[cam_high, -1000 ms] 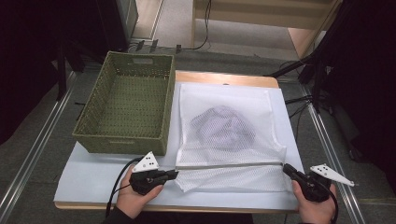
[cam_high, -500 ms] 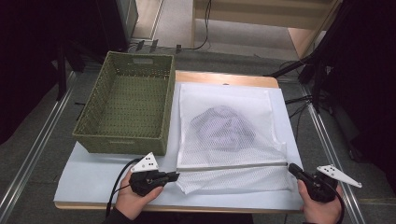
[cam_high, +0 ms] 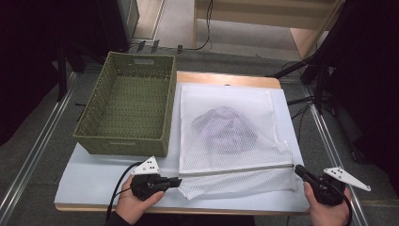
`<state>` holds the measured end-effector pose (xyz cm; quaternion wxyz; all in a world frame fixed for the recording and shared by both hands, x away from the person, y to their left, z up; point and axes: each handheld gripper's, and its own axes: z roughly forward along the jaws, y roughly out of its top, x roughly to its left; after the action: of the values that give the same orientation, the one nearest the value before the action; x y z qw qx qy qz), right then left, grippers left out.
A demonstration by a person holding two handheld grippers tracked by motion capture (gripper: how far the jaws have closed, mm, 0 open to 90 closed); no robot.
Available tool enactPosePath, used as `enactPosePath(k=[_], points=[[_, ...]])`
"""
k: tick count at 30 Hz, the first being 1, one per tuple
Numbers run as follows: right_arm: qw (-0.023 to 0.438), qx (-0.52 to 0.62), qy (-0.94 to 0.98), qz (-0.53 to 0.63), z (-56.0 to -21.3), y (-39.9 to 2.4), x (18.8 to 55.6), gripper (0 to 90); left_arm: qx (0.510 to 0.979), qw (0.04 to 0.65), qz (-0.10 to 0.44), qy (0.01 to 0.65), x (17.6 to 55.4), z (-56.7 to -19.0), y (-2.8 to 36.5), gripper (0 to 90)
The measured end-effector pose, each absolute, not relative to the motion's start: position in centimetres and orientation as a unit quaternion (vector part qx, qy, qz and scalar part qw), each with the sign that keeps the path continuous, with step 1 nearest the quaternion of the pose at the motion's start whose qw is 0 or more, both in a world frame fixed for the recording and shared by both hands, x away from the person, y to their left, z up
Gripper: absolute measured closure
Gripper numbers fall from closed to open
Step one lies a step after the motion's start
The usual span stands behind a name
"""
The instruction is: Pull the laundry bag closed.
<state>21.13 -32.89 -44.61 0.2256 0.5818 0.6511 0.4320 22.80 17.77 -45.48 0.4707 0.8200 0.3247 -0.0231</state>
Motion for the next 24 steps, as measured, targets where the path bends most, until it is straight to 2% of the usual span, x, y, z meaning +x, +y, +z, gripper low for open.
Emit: enactPosePath(k=[4, 8, 9, 11, 14, 18, 24], points=[[0.221, 0.585, 0.656, 0.423, -45.2, -32.8, 21.4, 87.6, 0.833, 0.449, -0.005, 0.323, 22.7, -46.0, 17.4, 90.0], [0.213, 0.586, 0.661, 0.418, -46.1, -32.8, 21.8, 86.7, 0.828, 0.457, 0.007, 0.325, 22.8, -46.2, 17.5, 88.8], [0.214, 0.584, 0.661, 0.42, -46.1, -32.7, 21.8, 84.6, 0.826, 0.462, 0.009, 0.324, 22.9, -46.3, 17.7, 85.7], [0.223, 0.574, 0.664, 0.425, -45.9, -32.6, 21.7, 72.8, 0.816, 0.468, 0.023, 0.338, 23.1, -46.3, 18.2, 68.0], [0.232, 0.562, 0.665, 0.435, -45.7, -32.2, 21.9, 58.7, 0.795, 0.494, 0.027, 0.352, 23.4, -46.2, 19.2, 57.8], [0.229, 0.547, 0.674, 0.441, -45.8, -31.6, 22.1, 49.0, 0.775, 0.518, 0.051, 0.358, 23.4, -45.8, 20.0, 40.6], [0.228, 0.533, 0.677, 0.453, -45.8, -31.1, 22.3, 35.7, 0.768, 0.529, 0.087, 0.351, 23.2, -45.5, 21.0, 24.9]])
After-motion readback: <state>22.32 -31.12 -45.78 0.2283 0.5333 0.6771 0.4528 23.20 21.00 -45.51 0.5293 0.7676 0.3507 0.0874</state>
